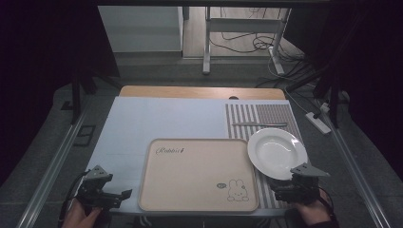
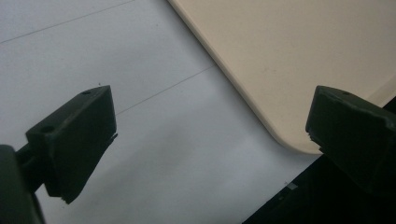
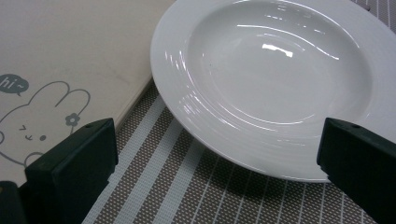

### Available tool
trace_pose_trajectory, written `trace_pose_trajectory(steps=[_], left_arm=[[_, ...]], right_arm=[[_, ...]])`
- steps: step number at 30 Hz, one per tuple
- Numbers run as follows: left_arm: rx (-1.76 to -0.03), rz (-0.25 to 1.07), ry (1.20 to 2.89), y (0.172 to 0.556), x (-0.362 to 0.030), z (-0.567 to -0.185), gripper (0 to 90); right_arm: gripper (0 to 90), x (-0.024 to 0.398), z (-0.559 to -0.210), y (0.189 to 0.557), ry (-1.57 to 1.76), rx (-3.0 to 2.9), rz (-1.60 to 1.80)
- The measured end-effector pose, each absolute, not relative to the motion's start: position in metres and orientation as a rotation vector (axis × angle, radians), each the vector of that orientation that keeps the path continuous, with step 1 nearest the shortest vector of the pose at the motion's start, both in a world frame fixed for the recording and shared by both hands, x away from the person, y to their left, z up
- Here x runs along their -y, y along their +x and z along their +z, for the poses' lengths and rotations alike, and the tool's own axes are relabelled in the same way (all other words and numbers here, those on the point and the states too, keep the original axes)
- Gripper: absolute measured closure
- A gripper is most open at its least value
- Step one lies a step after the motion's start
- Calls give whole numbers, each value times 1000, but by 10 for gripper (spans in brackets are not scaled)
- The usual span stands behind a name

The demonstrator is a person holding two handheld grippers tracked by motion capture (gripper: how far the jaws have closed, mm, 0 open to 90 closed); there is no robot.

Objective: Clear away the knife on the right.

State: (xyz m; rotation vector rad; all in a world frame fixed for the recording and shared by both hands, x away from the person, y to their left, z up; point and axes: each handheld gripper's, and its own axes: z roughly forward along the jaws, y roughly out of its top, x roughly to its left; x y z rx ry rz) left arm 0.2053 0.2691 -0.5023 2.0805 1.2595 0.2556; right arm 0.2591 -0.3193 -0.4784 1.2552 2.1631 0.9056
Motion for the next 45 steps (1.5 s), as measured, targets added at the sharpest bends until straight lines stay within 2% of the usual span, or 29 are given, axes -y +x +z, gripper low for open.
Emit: trace_pose_trajectory(steps=[45], left_arm=[[-1267,260,2084,205,-268,-502,28]], right_arm=[[0,312,-478,278,1216,-2276,925]])
